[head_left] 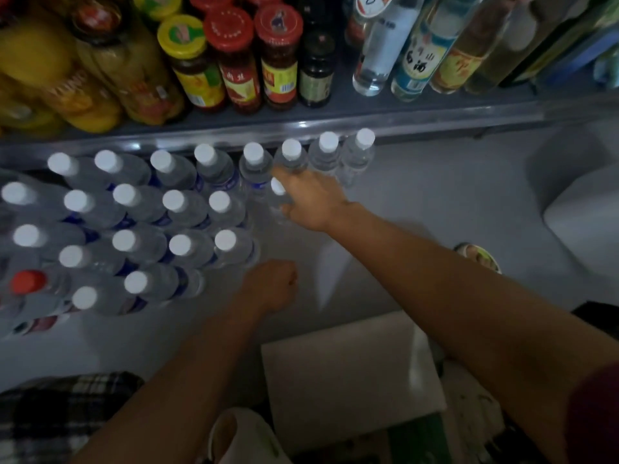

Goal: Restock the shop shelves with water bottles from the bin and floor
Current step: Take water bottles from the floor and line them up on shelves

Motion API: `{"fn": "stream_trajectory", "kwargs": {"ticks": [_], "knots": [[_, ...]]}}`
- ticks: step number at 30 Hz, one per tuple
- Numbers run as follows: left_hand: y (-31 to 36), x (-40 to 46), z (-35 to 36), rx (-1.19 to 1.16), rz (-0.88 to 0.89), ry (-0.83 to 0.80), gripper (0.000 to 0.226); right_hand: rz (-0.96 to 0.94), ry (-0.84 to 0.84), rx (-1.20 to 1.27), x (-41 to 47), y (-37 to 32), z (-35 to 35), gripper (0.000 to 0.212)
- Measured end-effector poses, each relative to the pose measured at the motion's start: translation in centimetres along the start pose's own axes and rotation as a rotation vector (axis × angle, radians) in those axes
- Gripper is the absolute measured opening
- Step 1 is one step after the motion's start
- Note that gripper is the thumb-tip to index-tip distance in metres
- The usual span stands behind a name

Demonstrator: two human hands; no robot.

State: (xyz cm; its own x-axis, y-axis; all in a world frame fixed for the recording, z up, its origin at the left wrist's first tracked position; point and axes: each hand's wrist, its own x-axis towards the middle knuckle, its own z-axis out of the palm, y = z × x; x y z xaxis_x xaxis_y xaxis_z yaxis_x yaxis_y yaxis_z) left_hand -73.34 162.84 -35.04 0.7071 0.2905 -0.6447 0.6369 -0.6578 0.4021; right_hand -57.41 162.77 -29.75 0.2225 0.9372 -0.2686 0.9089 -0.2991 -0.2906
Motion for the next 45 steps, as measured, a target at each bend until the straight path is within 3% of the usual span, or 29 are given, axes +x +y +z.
{"fn": "stream_trajectory", "kwargs": {"ticks": [12,16,21,29,34,39,45], "knots": [[0.7,-0.8,-1.5,-0.017,0.022,0.073,0.023,0.024,0.031,0.068,-2.0,-0.2,0.7,0.045],[1.4,-2.1,-4.0,-0.014,0.049,0.116,0.021,0.071,0.071,0.147,-3.7,-0.5,-2.6,0.030],[2.9,-5.0,-9.8,0.011,0.116,0.225,0.018,0.081,0.088,0.150,-5.2,-1.6,-9.0,0.025],[6.6,-9.8,-22.1,0.111,0.220,0.508,0.014,0.085,0.308,0.219,-7.7,-3.1,-21.9,0.021],[9.8,-12.1,-29.7,0.164,0.274,0.709,0.015,0.057,0.558,0.165,-7.9,-3.7,-30.5,0.030],[12.3,-14.3,-36.4,0.191,0.312,0.844,0.015,0.044,0.730,0.109,-6.7,-4.0,-37.0,0.052],[13.8,-15.7,-41.5,0.192,0.292,0.927,0.012,0.068,0.953,0.016,-3.9,-4.3,-42.7,0.041]]}}
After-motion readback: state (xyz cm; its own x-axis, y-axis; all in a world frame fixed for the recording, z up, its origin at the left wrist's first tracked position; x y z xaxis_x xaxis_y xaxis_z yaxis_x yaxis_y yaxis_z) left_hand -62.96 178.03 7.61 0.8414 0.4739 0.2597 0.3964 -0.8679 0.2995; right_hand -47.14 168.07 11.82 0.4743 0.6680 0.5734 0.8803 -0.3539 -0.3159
